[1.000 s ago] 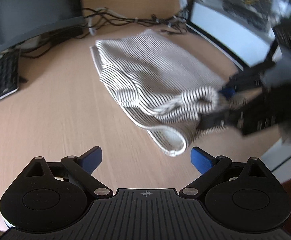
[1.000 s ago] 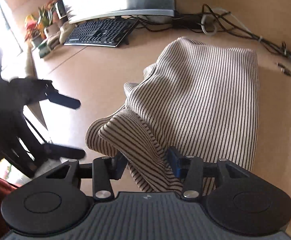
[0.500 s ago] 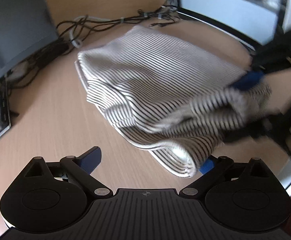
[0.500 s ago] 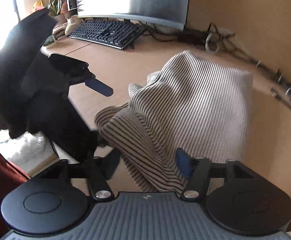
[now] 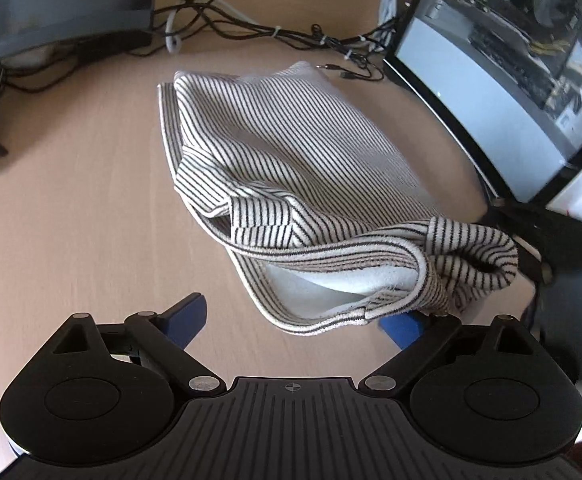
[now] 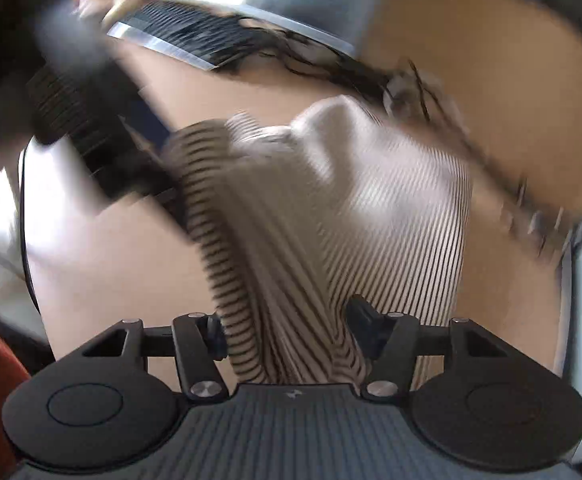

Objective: Fold clothes

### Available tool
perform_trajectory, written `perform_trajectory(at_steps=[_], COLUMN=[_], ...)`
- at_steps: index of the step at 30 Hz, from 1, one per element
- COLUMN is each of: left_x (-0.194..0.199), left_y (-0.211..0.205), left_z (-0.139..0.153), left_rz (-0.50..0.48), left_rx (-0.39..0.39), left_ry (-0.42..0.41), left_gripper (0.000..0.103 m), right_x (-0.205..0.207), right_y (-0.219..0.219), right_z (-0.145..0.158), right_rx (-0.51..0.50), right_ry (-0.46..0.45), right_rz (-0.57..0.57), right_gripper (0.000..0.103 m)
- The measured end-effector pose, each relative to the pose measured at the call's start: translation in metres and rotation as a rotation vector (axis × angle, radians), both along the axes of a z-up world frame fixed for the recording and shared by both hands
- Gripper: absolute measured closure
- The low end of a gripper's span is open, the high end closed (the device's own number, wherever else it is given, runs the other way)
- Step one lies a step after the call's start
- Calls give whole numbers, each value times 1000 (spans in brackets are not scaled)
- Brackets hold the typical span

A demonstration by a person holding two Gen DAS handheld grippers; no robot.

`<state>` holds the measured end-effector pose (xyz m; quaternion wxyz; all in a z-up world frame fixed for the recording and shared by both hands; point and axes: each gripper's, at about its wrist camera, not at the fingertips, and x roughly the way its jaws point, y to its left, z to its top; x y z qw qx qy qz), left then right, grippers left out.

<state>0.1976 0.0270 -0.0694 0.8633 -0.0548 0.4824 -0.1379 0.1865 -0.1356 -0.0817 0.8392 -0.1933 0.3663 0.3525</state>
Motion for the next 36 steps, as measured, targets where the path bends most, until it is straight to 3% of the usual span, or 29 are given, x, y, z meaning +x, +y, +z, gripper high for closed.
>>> perform_trajectory(at_steps=[6,8,13,14,15,18,21,23,28,30,33,36], left_x=[-8,-7,1,3,5,14,29,45,83,94,100,98], left_y=[10,13,30,34,38,57,76,81,60,52,42,39], left_z=[11,13,23,27,30,40,46,45,18,2,-18,-26], left_rz=[-54,-41,23,33,43,76,114,103,-15,-60,-127,-171], left_rx=[62,95,70,56,42,-27,-142,-188,-171,-164,-159,-144], left_ry=[-68,-78,-83,-86,-88,-103,-112,-124,-111,-86,-47,-50], left_gripper=[5,5,5,5,5,5,5,11,29,37,41,39], right_x=[32,19,-12,-16,-20,-20,-14,-18,-51,-54,-38,11], right_y=[-6,3,24,27,31,31,28,25,27,35,56,79], right_z=[4,0,-16,-17,-18,-5,19,38,87,109,131,117], right_rx=[109,38,-164,-199,-233,-303,-328,-334,-419,-462,-529,-524], right_ry=[155,63,-179,-221,-260,-308,-271,-199,-9,15,3,56], right_rz=[-110,-71,54,82,108,149,155,189,370,446,585,660], right_gripper=[45,45,44,48,62,71,73,74,74,74,72,68])
